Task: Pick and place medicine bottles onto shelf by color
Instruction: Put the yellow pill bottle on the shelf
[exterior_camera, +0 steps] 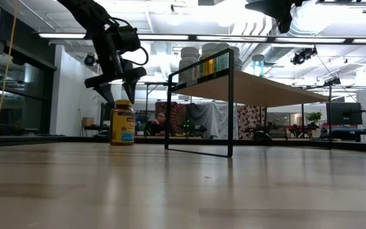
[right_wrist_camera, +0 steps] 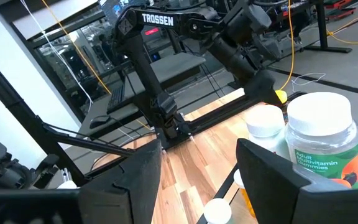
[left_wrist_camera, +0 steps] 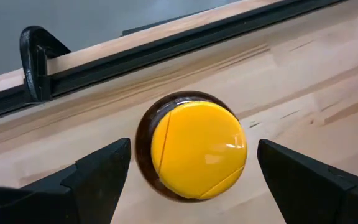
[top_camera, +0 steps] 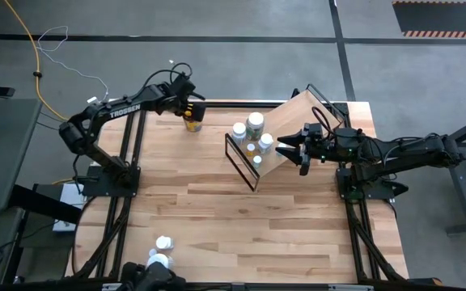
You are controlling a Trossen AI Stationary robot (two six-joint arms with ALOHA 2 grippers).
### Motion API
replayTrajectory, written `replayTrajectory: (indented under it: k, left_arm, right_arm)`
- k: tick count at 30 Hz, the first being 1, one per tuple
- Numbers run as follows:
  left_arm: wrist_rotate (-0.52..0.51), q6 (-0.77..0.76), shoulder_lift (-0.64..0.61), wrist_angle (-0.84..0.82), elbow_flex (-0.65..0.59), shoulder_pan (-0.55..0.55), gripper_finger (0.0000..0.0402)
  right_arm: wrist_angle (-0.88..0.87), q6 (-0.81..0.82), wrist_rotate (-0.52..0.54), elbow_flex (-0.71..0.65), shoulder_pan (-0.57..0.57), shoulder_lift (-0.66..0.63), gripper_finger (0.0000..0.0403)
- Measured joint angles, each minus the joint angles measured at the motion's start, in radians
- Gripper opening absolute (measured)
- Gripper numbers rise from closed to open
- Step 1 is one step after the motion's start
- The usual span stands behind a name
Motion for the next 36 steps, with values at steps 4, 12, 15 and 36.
replayTrajectory:
  k: [4,12,15,36]
  left_arm:
    - [-0.058,-0.001,0.003,0.002,0.000,-0.019,0.0340]
    - [-0.077,-0.010,0.003,0.006,0.000,-0.036,0.0298]
    - [-0.078,-0.018,0.003,0.006,0.000,-0.044,0.0269]
    - [-0.015,0.115,-0.238,0.017,0.161,-0.101,0.0199]
  right_arm:
    - [0.000,0.000,0.000,0.000,0.000,0.000,0.0199]
    - [0.000,0.000,0.000,0.000,0.000,0.000,0.0199]
    - [0.000,0.000,0.000,0.000,0.000,0.000,0.0199]
    - [0.045,-0.006,-0.001,0.000,0.000,0.000,0.0199]
